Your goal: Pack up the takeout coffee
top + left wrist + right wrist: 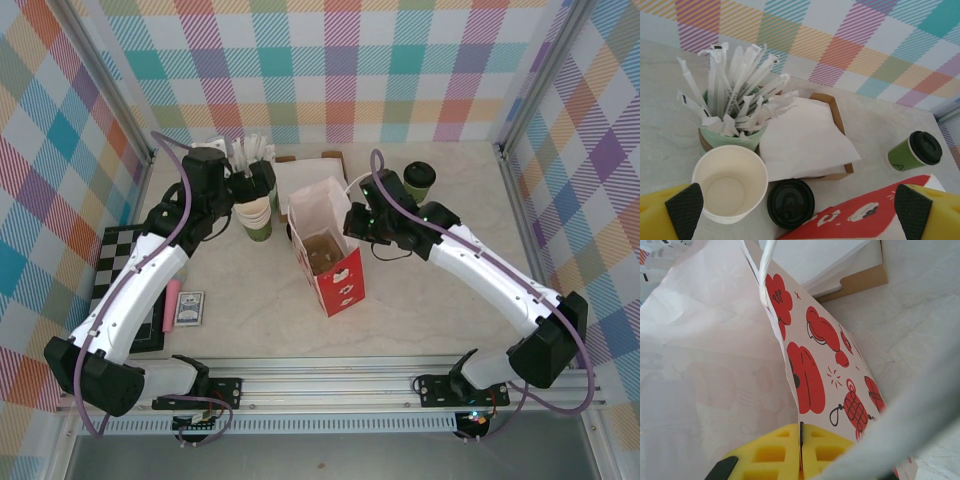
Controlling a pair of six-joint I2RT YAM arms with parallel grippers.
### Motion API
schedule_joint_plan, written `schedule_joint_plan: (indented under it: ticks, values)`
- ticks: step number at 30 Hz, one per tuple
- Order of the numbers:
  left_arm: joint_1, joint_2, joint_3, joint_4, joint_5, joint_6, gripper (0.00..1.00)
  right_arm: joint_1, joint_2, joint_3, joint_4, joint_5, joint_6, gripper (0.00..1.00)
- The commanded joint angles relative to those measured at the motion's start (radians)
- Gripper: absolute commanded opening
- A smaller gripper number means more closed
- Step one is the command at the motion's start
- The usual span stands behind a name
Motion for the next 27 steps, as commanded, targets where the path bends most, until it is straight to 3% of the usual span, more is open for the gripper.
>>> schedule_joint_plan:
  ticks: [1, 4, 7, 14, 17, 20, 23, 27]
  values:
    - [0.005, 0.006, 0.026, 0.005, 0.106, 0.042, 1.00, 0.006, 0.000, 0.002, -0.017, 0.035, 0.021, 0.00]
    - [0.005, 0.019, 0.047, -0.013, 0.169, 0.055, 1.00, 0.005, 0.000, 0.008, -0.051, 0.039, 0.007, 0.02]
    - [0.004, 0.033, 0.070, -0.033, 0.197, 0.065, 1.00, 0.006, 0.006, 0.015, -0.086, 0.028, -0.018, 0.10]
    - [-0.003, 0.062, 0.102, -0.075, 0.230, 0.056, 1.00, 0.001, 0.029, 0.129, -0.243, 0.042, -0.196, 0.48]
    - [-0.025, 0.086, 0.145, -0.148, 0.174, -0.012, 1.00, -0.009, 0.024, 0.169, -0.274, 0.025, -0.290, 0.67]
    - [-0.081, 0.107, 0.179, -0.240, 0.042, -0.112, 1.00, -0.034, 0.002, 0.217, -0.277, -0.064, -0.397, 1.00]
    - [-0.156, 0.110, 0.180, -0.274, -0.051, -0.197, 1.00, -0.062, -0.003, 0.305, -0.323, -0.097, -0.487, 1.00]
    - [-0.241, 0.166, 0.207, -0.342, -0.125, -0.272, 0.95, -0.140, -0.033, 0.350, -0.272, -0.044, -0.512, 1.00]
